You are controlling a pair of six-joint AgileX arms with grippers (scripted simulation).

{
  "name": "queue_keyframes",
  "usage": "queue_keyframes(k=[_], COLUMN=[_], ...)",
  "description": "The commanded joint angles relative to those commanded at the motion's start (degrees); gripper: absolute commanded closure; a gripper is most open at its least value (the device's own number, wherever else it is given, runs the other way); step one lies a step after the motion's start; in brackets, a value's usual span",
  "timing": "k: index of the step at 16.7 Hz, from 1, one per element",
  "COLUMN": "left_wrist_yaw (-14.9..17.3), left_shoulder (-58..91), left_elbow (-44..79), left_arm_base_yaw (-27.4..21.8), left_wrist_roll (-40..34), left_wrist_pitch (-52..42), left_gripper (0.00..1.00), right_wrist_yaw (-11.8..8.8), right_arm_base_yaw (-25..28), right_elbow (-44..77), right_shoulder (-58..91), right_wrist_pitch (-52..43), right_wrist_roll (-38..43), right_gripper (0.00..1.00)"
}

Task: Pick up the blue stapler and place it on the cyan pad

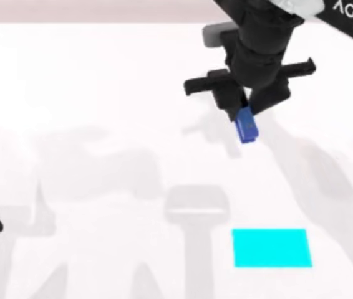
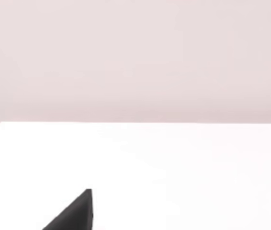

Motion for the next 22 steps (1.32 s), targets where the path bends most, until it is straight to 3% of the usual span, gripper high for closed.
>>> queue_keyframes(k=[3, 13, 18, 22], left_wrist_yaw=[0.00, 0.00, 0.00, 0.00], left_shoulder=[0.00, 0.00, 0.00, 0.00], left_elbow=[0.00, 0.00, 0.00, 0.00], left_arm_base_yaw=[0.00, 0.00, 0.00, 0.00], left_wrist_roll=[0.00, 0.00, 0.00, 0.00], left_wrist_pitch=[0.00, 0.00, 0.00, 0.00], left_gripper=[0.00, 0.00, 0.00, 0.00], right_wrist_yaw=[0.05, 0.69, 1.47, 1.94], right_arm_base_yaw=[1.35, 6.17, 7.98, 8.65], right_elbow=[-4.61, -29.96, -40.70, -45.20], right_shoulder=[-4.83, -19.38, -25.38, -28.11], right_wrist_pitch=[2.70, 8.41, 10.90, 12.13], right_wrist_roll=[16.10, 80.86, 102.10, 111.01], right_gripper=[1.00, 1.00, 1.00, 1.00])
